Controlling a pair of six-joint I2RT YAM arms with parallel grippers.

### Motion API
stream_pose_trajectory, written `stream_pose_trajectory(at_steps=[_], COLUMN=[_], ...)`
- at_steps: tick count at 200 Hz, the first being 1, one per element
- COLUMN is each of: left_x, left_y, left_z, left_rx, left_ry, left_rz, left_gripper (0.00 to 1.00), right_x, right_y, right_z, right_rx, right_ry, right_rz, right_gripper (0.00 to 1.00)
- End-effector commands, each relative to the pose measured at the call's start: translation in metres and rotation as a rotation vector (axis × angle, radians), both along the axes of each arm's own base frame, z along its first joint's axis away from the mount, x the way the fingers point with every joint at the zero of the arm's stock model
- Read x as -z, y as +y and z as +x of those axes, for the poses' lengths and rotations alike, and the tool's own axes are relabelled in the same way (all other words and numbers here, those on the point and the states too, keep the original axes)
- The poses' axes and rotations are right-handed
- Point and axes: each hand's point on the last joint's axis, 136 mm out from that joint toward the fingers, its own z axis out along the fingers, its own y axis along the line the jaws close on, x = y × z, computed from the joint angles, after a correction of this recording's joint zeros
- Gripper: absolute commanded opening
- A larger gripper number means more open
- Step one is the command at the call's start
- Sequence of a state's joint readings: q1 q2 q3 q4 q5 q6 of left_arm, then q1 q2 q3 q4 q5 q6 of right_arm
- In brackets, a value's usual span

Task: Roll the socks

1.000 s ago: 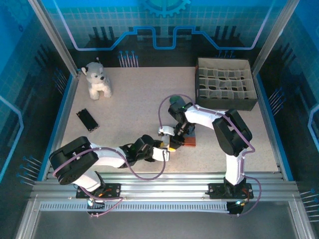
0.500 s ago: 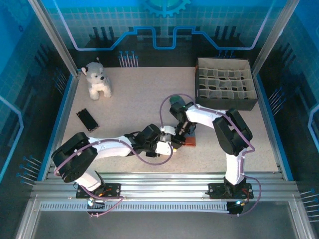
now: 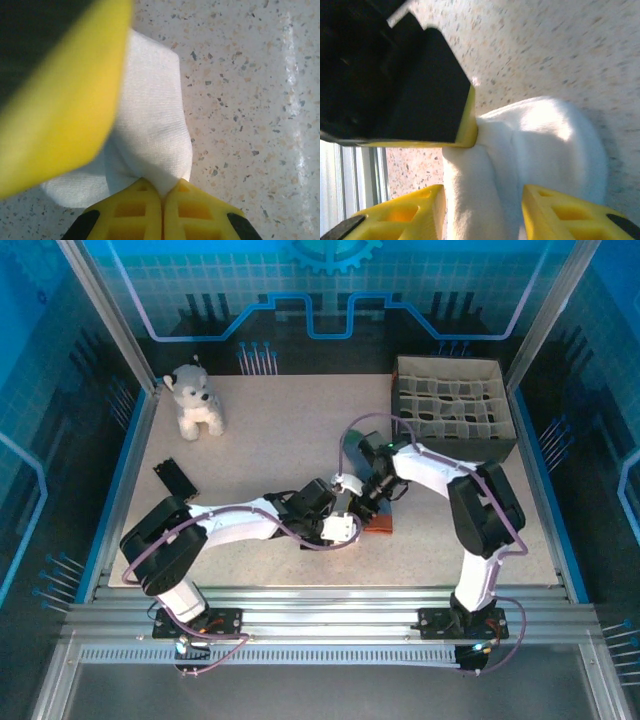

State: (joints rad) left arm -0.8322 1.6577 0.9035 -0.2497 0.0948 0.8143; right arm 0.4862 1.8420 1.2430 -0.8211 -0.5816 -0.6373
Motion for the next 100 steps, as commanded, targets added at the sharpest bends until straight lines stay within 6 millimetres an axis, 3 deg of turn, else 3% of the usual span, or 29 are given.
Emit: stream_pose_trajectory(at_steps=[1, 34, 64, 82, 100], left_x=[0.018, 0.013, 0.011, 0.010, 0.010], left_y=[0.014, 0.012, 0.008, 0.006, 0.005], left_z=[-0.023, -0.014, -0.007, -0.003, 0.002], left_rx=[-0.089, -0.213, -0.345, -0.438, -0.544], left_ry=[0.181, 0.222, 0.292, 0.339, 0.386], left_rz=[0.094, 0.096, 0.096, 0.074, 0.028], left_gripper=[0.00, 0.00, 0.00, 0.00, 0.00], right_x=[-0.026, -0.036, -0.058, -0.062, -0.059], right_y=[-0.002, -0.027, -0.059, -0.081, -0.094], right_z=[0.018, 0.047, 0.080, 0.090, 0.088], right_rx=[0.141, 0.347, 0.644, 0.846, 0.994], right_ry=[-0.001, -0.068, -0.158, -0.170, -0.125], right_rz=[0.103, 0.089, 0.120, 0.102, 0.074], right_gripper=[0.48, 0.49, 0.50, 0.52, 0.52])
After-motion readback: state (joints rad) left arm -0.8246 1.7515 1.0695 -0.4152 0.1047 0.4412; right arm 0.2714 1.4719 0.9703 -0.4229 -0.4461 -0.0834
